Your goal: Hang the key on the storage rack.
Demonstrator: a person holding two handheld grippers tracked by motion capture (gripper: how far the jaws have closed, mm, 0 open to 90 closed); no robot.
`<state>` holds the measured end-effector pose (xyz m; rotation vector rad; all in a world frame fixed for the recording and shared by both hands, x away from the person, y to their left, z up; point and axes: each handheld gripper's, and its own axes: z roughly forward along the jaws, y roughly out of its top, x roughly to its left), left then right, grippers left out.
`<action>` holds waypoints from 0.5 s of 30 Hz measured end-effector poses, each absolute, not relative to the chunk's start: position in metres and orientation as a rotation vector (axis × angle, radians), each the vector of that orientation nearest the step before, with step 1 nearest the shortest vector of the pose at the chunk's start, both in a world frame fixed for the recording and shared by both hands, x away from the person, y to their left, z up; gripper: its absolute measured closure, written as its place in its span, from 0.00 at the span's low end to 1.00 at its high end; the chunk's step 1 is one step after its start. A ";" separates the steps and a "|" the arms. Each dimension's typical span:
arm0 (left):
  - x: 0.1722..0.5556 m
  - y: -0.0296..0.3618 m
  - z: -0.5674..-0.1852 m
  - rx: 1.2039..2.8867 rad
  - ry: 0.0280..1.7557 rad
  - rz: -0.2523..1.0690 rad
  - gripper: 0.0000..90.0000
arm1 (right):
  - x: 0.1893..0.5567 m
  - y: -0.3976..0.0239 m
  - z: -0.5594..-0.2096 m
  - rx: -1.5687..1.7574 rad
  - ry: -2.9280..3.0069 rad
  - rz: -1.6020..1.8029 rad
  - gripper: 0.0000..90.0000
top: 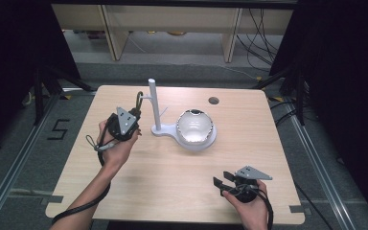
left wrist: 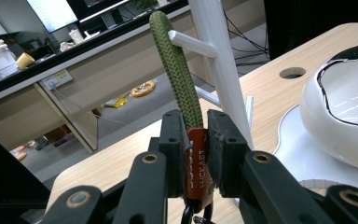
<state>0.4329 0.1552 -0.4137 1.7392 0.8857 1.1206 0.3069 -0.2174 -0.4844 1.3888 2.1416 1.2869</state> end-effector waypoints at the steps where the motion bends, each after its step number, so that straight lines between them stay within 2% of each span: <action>1: 0.432 0.155 -0.413 1.745 0.881 1.127 0.85 | 0.308 -0.217 -0.485 1.374 2.138 1.300 0.55; 15: 0.425 0.146 -0.409 1.772 0.819 1.192 0.86 | 0.308 -0.219 -0.485 1.349 2.146 1.280 0.55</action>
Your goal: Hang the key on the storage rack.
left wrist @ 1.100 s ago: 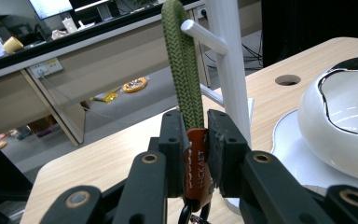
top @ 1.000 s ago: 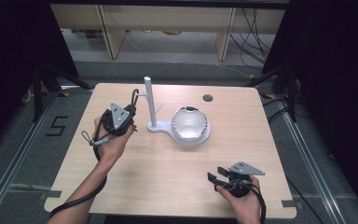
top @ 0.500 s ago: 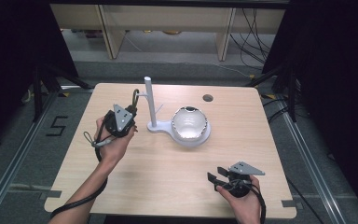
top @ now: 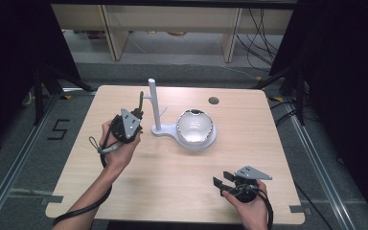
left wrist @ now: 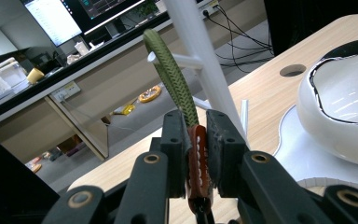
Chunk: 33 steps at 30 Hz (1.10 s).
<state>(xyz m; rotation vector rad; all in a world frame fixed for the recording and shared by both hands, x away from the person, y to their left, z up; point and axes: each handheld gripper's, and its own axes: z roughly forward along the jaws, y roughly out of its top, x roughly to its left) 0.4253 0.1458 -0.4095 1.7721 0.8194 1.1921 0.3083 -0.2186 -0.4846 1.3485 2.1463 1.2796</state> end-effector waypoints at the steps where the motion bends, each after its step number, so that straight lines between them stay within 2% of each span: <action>1: 0.425 0.145 -0.409 1.780 0.816 1.190 0.86 | 0.308 -0.219 -0.485 1.349 2.146 1.280 0.55; 24: 0.437 0.136 -0.421 1.833 0.828 1.125 0.86 | 0.307 -0.219 -0.483 1.352 2.150 1.267 0.55; 33: 0.437 0.134 -0.424 1.859 0.812 1.041 0.80 | 0.308 -0.219 -0.484 1.357 2.150 1.284 0.55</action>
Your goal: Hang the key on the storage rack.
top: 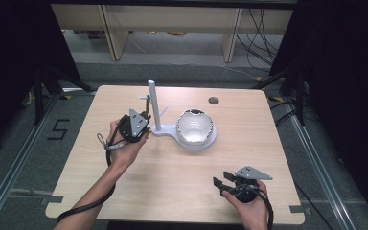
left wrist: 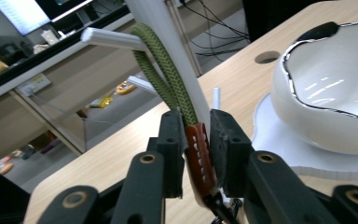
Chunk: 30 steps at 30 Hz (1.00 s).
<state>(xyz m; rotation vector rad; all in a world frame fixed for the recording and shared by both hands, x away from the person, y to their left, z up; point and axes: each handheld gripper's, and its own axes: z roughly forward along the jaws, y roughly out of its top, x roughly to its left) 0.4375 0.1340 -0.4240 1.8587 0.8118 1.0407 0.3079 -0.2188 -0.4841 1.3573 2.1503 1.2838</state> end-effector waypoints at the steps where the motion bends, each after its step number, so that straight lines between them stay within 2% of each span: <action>1: 0.437 0.134 -0.425 1.867 0.808 1.017 0.79 | 0.308 -0.219 -0.484 1.356 2.153 1.286 0.55; 9: 0.426 0.140 -0.435 1.867 0.823 0.918 0.73 | 0.306 -0.217 -0.484 1.400 2.140 1.285 0.54; 20: 0.409 0.161 -0.439 1.795 0.882 0.858 0.60 | 0.305 -0.217 -0.483 1.412 2.154 1.274 0.54; 30: 0.381 0.183 -0.453 1.742 0.928 0.775 0.55 | 0.305 -0.217 -0.485 1.427 2.152 1.284 0.53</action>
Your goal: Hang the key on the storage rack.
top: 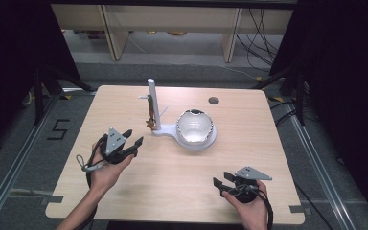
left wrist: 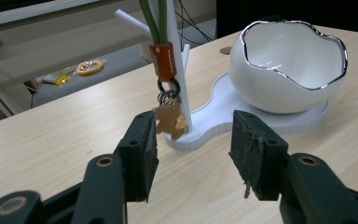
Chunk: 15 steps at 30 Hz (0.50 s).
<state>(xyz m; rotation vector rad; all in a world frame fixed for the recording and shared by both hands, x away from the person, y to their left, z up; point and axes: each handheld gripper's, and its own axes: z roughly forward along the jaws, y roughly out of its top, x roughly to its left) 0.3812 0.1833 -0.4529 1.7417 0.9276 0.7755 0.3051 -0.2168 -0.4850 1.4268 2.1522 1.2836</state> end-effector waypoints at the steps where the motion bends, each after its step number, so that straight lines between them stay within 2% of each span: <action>1: 0.379 0.185 -0.455 1.733 0.929 0.769 0.55 | 0.305 -0.218 -0.485 1.419 2.150 1.276 0.53; 15: 0.349 0.216 -0.499 1.741 1.018 0.744 0.52 | 0.308 -0.220 -0.490 1.394 2.161 1.282 0.52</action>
